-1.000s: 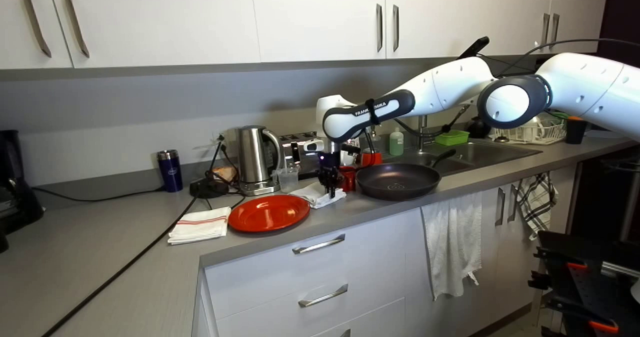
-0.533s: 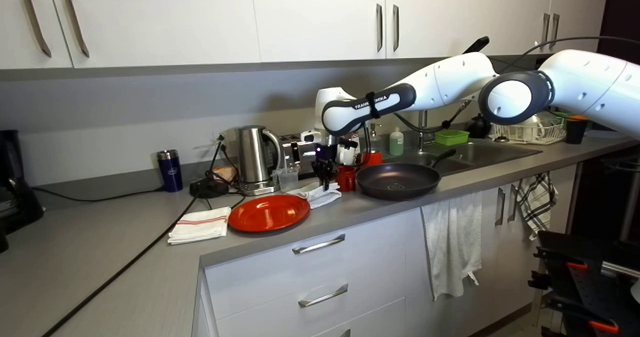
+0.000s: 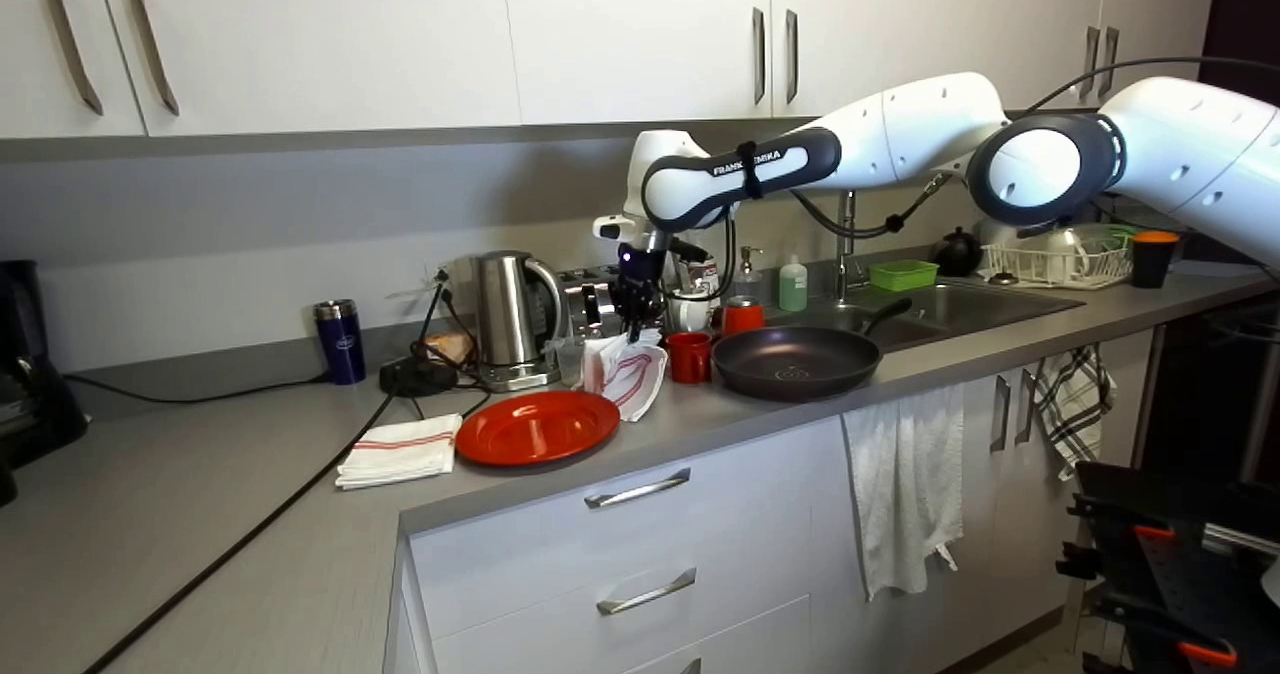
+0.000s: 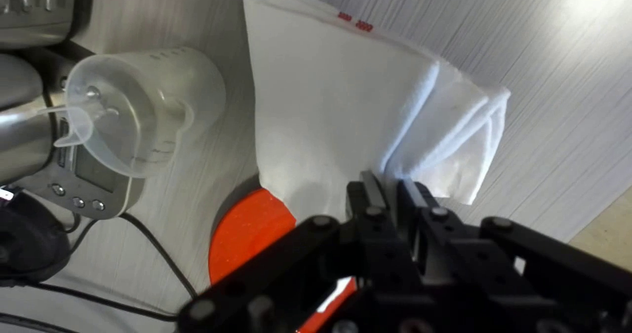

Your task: Wipe the pan with a towel

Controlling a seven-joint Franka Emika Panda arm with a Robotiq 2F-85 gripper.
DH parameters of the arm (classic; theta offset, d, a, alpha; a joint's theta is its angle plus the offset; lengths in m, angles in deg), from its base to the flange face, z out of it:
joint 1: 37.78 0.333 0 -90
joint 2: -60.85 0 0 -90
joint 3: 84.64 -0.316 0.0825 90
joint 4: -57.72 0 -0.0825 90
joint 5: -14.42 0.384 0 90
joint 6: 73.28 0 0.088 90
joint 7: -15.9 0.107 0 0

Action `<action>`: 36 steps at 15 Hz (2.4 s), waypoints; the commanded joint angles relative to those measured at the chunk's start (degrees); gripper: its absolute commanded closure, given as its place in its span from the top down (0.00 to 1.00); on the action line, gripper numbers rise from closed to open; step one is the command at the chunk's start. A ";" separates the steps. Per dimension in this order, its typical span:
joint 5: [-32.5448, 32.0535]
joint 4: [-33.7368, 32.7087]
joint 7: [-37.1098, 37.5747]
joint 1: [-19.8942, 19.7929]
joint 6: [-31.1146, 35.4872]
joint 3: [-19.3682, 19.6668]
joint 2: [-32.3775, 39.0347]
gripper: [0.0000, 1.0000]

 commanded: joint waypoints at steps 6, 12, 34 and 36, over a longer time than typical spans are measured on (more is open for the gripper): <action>0.21 6.29 1.70 -0.46 3.43 0.02 -7.34 0.08; 0.12 13.32 5.62 -1.67 5.46 1.14 -13.65 0.08; 0.58 53.06 16.08 -4.07 18.78 5.54 -43.51 0.07; 0.64 55.17 16.61 -4.26 18.60 6.54 -45.05 0.07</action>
